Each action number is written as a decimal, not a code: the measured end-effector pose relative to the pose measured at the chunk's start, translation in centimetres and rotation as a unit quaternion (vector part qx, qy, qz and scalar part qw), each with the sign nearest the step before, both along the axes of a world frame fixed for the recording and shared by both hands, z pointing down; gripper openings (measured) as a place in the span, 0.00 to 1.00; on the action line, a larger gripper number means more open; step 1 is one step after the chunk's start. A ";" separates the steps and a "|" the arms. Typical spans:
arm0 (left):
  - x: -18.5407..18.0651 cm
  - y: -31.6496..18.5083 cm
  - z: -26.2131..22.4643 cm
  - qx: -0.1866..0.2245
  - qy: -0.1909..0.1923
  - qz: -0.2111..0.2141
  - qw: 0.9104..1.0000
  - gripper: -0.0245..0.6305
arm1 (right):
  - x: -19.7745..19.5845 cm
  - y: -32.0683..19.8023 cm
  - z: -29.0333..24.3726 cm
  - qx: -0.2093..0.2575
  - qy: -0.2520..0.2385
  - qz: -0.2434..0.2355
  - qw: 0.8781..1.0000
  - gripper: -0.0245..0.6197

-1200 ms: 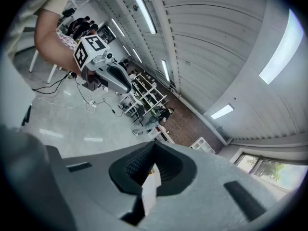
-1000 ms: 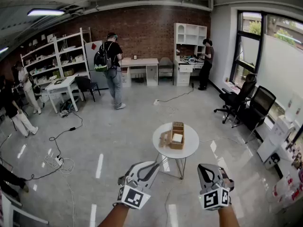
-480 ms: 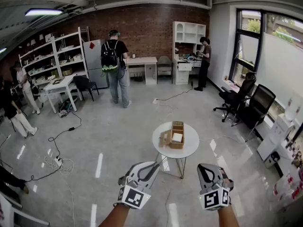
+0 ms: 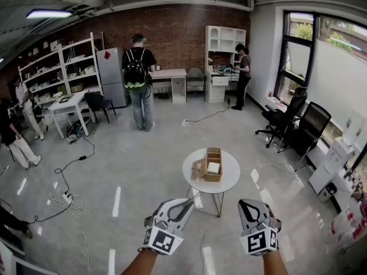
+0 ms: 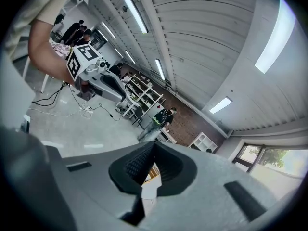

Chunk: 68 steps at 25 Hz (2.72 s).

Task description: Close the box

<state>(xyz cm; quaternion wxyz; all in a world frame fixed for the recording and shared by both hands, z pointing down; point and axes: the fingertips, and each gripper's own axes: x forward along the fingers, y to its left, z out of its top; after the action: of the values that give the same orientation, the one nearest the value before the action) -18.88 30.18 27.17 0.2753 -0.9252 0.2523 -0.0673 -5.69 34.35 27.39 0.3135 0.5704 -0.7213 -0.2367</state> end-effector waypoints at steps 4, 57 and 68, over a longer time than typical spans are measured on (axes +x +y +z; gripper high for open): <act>0.3 -1.1 0.5 -0.005 -0.003 0.002 1.000 0.10 | 0.3 -1.2 0.4 -0.005 -0.002 0.000 1.000 0.03; 22.0 -33.5 6.1 -0.055 -0.020 -0.077 0.995 0.10 | 21.6 -33.3 5.4 -0.031 -0.052 -0.060 0.996 0.03; 18.4 -42.3 8.2 -0.078 -0.009 -0.024 0.997 0.10 | 17.1 -40.9 5.4 -0.036 -0.038 -0.005 0.999 0.03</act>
<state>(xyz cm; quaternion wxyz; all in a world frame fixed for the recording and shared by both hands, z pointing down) -0.53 -12.15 35.36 0.2030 -0.9367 0.2664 -0.1017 11.40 -6.58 32.82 0.3047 0.5637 -0.7438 -0.1901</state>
